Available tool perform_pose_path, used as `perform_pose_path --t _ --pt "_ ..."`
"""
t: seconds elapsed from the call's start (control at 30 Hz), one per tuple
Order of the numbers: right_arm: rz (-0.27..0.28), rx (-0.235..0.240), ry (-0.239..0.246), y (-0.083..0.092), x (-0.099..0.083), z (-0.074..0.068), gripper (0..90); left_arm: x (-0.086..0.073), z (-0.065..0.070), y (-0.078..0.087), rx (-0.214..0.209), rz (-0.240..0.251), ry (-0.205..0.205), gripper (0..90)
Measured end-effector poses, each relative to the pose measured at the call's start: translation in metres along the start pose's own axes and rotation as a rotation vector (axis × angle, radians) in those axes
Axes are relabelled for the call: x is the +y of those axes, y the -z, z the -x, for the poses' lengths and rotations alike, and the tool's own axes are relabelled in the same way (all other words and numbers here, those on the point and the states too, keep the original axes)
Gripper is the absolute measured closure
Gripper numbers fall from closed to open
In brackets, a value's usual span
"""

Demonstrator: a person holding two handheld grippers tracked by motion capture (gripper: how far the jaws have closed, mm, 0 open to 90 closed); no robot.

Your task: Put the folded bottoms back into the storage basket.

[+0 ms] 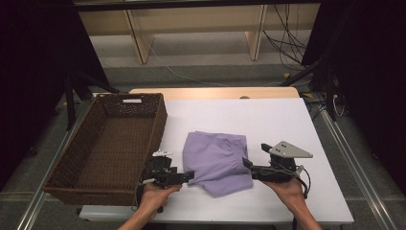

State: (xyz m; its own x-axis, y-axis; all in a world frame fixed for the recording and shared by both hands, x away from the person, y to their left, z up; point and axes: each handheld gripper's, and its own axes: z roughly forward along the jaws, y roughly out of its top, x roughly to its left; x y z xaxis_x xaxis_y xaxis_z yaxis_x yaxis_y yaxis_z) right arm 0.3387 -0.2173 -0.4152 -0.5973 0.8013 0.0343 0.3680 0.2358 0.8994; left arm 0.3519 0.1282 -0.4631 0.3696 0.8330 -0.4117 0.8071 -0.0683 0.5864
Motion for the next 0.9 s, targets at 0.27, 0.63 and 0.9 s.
perform_pose_path --t 0.27,0.63,0.9 --pt "-0.025 -0.008 0.007 -0.014 0.004 0.006 18.2 0.002 -0.005 -0.008 0.001 -0.029 0.027 30.3" --pt "-0.062 -0.011 -0.002 -0.035 0.011 0.016 18.3 0.001 -0.01 -0.017 -0.005 -0.065 0.046 43.2" --pt "-0.085 -0.014 0.002 -0.05 0.013 0.019 18.7 0.001 -0.013 -0.02 -0.008 -0.083 0.053 51.3"
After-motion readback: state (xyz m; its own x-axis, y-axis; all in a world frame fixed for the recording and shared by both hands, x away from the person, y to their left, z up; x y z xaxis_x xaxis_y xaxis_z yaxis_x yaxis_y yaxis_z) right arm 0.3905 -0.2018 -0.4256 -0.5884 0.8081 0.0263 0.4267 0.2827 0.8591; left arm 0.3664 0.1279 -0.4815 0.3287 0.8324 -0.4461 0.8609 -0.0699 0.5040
